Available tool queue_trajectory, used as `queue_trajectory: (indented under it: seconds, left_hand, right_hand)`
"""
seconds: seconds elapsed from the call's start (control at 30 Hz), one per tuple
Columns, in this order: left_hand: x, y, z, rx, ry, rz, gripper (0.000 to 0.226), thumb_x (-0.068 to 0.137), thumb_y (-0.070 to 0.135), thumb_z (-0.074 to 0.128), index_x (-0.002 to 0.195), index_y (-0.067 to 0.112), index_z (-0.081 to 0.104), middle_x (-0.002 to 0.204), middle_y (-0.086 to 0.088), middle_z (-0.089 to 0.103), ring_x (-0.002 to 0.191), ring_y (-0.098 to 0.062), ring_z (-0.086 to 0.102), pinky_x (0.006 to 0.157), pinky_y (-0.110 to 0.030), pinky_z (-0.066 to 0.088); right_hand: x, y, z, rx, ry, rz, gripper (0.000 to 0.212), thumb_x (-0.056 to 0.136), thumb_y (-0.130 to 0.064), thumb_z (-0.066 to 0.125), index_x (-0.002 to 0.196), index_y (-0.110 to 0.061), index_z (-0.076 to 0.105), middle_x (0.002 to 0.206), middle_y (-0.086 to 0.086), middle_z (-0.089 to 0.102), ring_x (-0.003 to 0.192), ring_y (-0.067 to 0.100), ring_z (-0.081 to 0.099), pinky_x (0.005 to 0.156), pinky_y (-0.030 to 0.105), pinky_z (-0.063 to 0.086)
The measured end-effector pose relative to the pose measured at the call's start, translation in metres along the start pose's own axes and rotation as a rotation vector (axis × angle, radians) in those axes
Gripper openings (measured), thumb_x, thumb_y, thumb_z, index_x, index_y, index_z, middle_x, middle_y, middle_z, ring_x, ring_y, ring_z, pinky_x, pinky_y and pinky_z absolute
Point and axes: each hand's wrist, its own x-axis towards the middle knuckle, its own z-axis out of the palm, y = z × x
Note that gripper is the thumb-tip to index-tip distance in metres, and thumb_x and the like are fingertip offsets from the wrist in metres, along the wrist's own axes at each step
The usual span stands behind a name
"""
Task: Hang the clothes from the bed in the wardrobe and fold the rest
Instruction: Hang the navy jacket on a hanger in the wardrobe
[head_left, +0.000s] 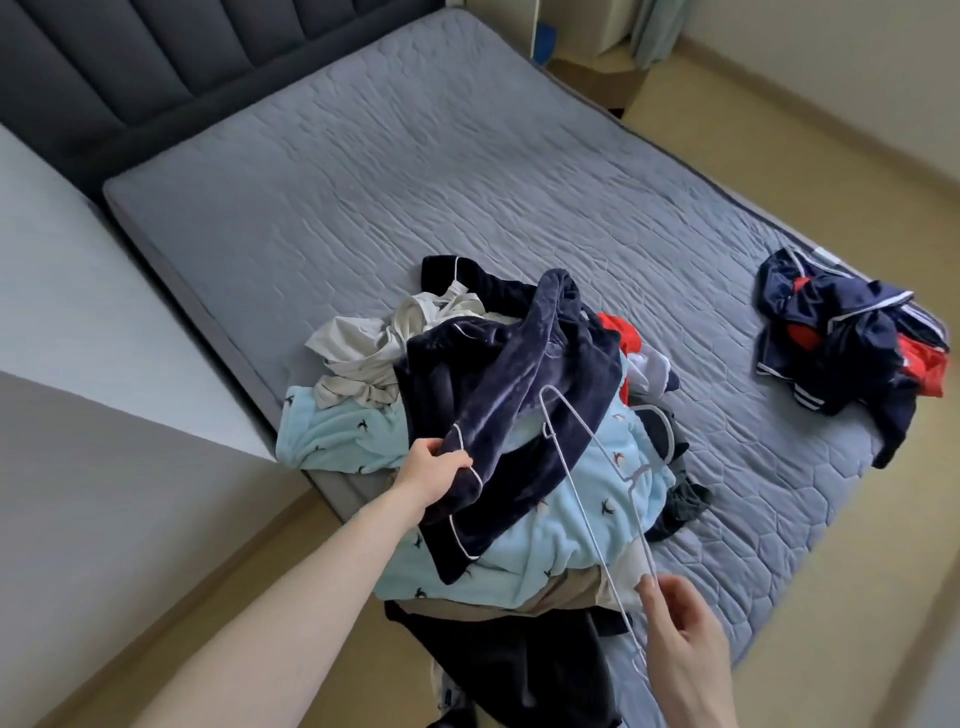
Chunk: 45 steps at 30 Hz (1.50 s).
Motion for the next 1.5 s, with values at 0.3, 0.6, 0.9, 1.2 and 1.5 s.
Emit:
queue_trajectory:
  seconds: [0.3,0.6,0.9,1.2,1.5]
  left_hand:
    - [-0.181,0.087,-0.094,0.062,-0.032,0.422,0.028,0.077,0.042,0.086,0.084,0.017,0.076,0.079,-0.004,0.078,0.071,-0.020,0.074,0.070,-0.036,0.056]
    - [-0.392,0.091,-0.121,-0.571,0.259,0.499,0.024,0.096,0.043,0.067,0.108,0.026,0.078,0.108,-0.005,0.079,0.099,-0.025,0.076,0.078,-0.032,0.061]
    - [-0.562,0.034,-0.036,-1.044,0.430,0.402,0.052,0.099,0.046,0.062,0.113,-0.003,0.068,0.100,-0.018,0.075,0.087,-0.031,0.076,0.067,-0.033,0.061]
    - [-0.653,0.002,-0.004,-1.458,0.655,0.529,0.026,0.097,0.037,0.069,0.091,0.012,0.070,0.081,-0.010,0.075,0.068,-0.024,0.074,0.058,-0.032,0.060]
    - [-0.741,-0.109,-0.034,-1.490,0.987,0.712,0.023,0.103,0.018,0.062,0.120,0.004,0.064,0.098,-0.012,0.075,0.087,-0.024,0.075,0.069,-0.031,0.061]
  right_hand:
    - [-0.054,-0.063,-0.042,0.119,-0.049,-0.142,0.027,0.103,-0.029,0.061,0.077,-0.030,0.067,0.057,-0.012,0.055,0.052,0.001,0.047,0.062,0.034,0.037]
    - [-0.076,-0.078,-0.106,0.144,-0.310,-0.412,0.028,0.095,-0.027,0.072,0.074,-0.023,0.054,0.060,-0.010,0.042,0.052,0.008,0.038,0.048,0.016,0.034]
    - [-0.143,-0.084,-0.159,0.008,-1.004,-0.743,0.048,0.074,-0.048,0.087,0.099,-0.032,0.049,0.108,-0.010,0.071,0.051,0.002,0.042,0.051,0.015,0.037]
    - [-0.249,-0.073,-0.166,-0.137,-1.307,-0.895,0.074,0.055,-0.072,0.092,0.102,-0.042,0.044,0.124,-0.025,0.063,0.102,-0.005,0.065,0.084,0.022,0.053]
    - [-0.324,-0.068,-0.143,0.098,-1.401,-0.599,0.032,0.077,-0.028,0.066,0.091,-0.007,0.046,0.076,0.006,0.056,0.074,0.020,0.055,0.066,0.034,0.048]
